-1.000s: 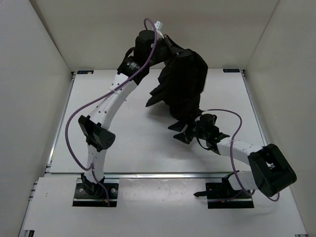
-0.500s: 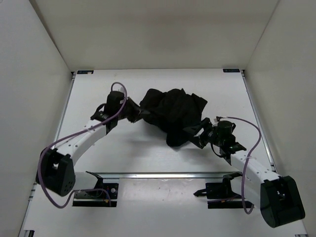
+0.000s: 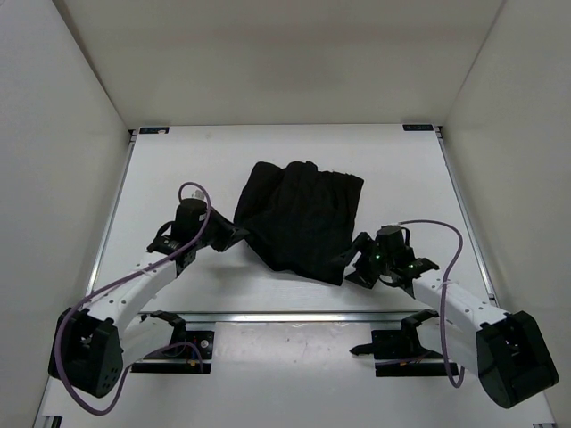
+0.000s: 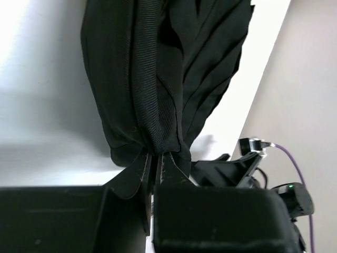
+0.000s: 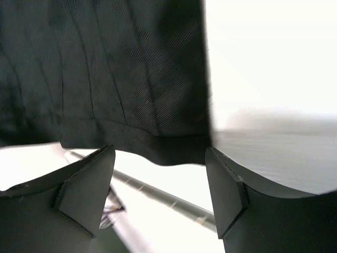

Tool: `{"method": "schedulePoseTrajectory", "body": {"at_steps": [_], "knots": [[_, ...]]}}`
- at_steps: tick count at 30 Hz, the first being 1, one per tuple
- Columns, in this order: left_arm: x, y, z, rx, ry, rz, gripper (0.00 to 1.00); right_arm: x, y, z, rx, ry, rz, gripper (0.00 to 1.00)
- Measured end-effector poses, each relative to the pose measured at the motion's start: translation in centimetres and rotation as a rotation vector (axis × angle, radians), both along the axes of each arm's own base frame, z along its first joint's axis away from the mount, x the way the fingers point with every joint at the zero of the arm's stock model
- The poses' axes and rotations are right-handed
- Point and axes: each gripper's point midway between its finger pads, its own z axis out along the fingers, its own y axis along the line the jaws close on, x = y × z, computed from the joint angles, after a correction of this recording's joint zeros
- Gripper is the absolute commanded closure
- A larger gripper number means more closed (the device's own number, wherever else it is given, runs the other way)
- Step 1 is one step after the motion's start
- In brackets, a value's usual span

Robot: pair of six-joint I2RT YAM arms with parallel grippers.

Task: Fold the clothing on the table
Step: Flatten the skirt out

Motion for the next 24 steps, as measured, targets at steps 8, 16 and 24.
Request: {"method": "schedulePoseTrajectory", "body": {"at_steps": [8,16,24], "knots": [[-2.2,3.0,-3.8,0.038,0.084,0.092,1.0,0.6,-3.2,-1.4,-0.174,0.015,-0.008,0.41],[-3.3,3.3,-5.4,0.042,0.138,0.101,1.0,-0.4,-0.4,-2.1,-0.173,0.035,0.142,0.56],[-2.7,3.2,-3.9,0.008,0.121,0.113,1.0,-0.6,0.0,-2.3,-0.214,0.095,0.236,1.0]]}}
